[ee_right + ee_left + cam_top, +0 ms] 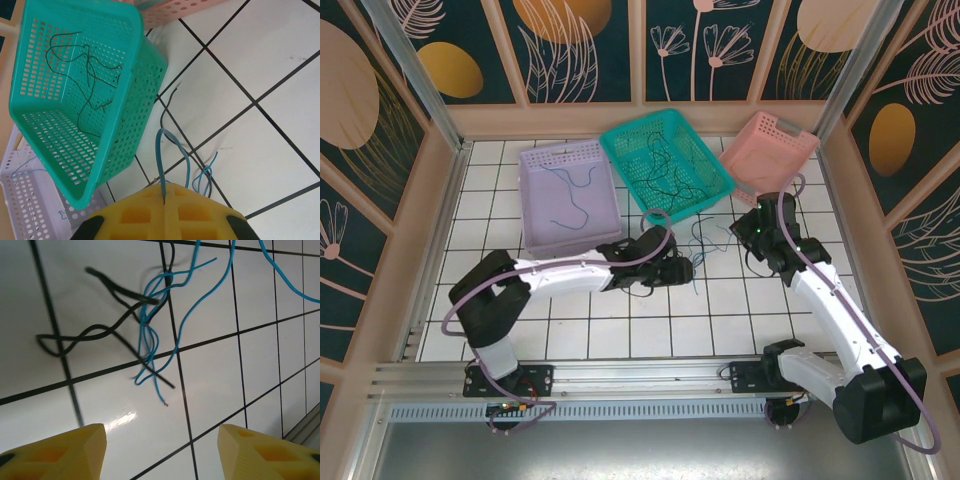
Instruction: Untangle the cables
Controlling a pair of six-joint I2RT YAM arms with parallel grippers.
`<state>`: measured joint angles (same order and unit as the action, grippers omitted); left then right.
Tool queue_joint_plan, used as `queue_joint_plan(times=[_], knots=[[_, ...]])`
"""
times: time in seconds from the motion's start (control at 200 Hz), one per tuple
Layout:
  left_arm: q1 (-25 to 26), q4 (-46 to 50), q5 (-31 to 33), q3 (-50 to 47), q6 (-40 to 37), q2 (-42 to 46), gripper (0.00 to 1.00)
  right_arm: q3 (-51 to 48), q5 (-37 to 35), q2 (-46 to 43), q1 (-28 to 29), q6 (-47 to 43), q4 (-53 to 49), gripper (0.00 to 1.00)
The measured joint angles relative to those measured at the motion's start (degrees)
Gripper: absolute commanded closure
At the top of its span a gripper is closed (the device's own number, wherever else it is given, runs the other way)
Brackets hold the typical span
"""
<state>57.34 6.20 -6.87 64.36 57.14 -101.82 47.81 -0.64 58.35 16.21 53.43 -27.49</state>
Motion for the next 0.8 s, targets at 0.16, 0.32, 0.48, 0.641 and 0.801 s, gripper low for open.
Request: queue_joint_plan(times=[0.16,0.32,0.48,0.641,0.801], knots=[[-0.04,-0.02,-0.24,2.08,1.38,-3.65,0.46,0.0,0.33,-0.02,0.0,0.02,0.0,1.0],[-0.04,0.02,0.28,2.47,2.89,-6.4,0.55,0.0,0.72,-0.02,0.0,0.02,0.0,1.0],[-0.04,0.07,2.05,6.23,3.04,-9.68,0.72,-0.61,0.72,-0.22,-0.02,-0.02,-0.02,1.0],[-0.04,0.02,4.46,7.28,2.49,-10.08,1.0,-1.64,0.76,-0.35,-0.74,-0.63,-0.17,1.0],[-0.07,0.57,8.55,4.37,2.51,-7.04,1.0,-1.97,1.22,-0.39,-5.09,-2.58,-0.22,1.0]])
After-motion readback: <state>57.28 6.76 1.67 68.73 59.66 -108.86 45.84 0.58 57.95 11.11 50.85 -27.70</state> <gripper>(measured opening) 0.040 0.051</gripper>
